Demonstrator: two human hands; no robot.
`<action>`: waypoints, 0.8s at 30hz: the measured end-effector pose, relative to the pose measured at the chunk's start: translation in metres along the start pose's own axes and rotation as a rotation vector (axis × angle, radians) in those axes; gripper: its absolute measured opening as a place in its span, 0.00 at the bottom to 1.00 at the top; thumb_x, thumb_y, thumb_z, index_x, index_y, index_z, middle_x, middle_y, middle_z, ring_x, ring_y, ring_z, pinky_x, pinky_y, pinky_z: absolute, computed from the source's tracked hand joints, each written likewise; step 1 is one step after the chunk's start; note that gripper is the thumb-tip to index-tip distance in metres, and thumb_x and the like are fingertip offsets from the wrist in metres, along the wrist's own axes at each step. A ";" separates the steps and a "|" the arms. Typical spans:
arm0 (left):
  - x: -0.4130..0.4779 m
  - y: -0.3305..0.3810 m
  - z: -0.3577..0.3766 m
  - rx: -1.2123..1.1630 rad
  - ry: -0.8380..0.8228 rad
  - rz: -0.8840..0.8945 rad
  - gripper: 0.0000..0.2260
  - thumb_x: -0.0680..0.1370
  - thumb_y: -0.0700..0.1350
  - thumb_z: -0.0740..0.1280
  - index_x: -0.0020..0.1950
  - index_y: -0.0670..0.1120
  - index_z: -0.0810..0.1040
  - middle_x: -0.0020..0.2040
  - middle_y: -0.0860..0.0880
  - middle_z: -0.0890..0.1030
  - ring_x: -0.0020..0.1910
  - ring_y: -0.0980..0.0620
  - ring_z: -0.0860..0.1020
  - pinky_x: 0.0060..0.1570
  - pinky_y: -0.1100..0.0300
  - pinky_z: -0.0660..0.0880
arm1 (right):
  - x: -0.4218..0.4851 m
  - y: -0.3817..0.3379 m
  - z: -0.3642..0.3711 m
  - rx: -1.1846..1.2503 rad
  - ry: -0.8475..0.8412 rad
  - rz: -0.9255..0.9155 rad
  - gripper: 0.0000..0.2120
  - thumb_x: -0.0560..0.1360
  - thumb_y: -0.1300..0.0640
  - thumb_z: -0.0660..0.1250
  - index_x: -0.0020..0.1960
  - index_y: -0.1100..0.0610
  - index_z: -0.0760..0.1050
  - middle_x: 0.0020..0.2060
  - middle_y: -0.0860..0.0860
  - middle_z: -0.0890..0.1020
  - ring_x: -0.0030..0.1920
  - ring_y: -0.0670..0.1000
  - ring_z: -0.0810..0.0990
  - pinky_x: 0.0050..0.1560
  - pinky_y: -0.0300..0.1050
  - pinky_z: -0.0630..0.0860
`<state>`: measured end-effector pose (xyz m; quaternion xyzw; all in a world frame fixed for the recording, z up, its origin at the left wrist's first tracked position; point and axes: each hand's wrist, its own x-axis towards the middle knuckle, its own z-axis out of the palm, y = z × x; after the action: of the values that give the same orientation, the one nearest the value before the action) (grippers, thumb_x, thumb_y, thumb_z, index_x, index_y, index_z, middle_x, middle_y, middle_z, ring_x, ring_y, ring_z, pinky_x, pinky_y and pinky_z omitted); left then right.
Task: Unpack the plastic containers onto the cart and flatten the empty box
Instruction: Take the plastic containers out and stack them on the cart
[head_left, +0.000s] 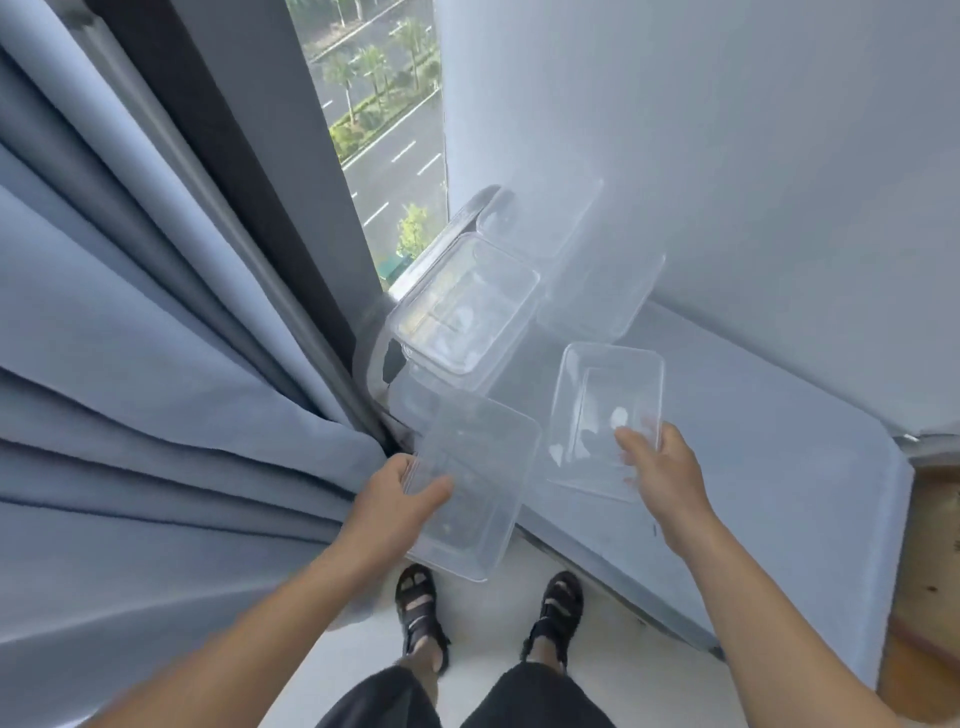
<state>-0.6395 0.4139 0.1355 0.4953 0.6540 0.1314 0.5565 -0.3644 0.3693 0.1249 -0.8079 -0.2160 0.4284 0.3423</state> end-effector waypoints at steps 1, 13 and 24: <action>0.005 -0.001 -0.005 0.023 -0.007 0.004 0.07 0.76 0.49 0.73 0.48 0.49 0.79 0.43 0.52 0.84 0.43 0.54 0.83 0.42 0.61 0.77 | 0.003 0.001 0.010 -0.003 0.007 0.018 0.07 0.79 0.47 0.65 0.49 0.49 0.70 0.54 0.55 0.79 0.55 0.58 0.79 0.58 0.59 0.76; 0.029 -0.013 -0.013 0.051 -0.093 0.019 0.10 0.74 0.51 0.74 0.50 0.48 0.79 0.44 0.50 0.85 0.44 0.53 0.83 0.42 0.61 0.75 | 0.053 0.004 0.079 -0.014 -0.051 0.108 0.16 0.80 0.48 0.65 0.41 0.54 0.63 0.40 0.48 0.68 0.37 0.48 0.66 0.36 0.43 0.62; 0.036 -0.012 0.000 0.031 -0.139 0.024 0.14 0.71 0.56 0.73 0.52 0.50 0.79 0.46 0.50 0.85 0.46 0.52 0.83 0.48 0.57 0.78 | 0.070 0.013 0.094 0.041 -0.010 0.150 0.18 0.78 0.45 0.67 0.48 0.60 0.69 0.44 0.52 0.74 0.42 0.53 0.72 0.44 0.48 0.70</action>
<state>-0.6420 0.4369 0.1049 0.5196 0.6099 0.0931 0.5911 -0.4042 0.4400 0.0395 -0.8124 -0.1476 0.4613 0.3248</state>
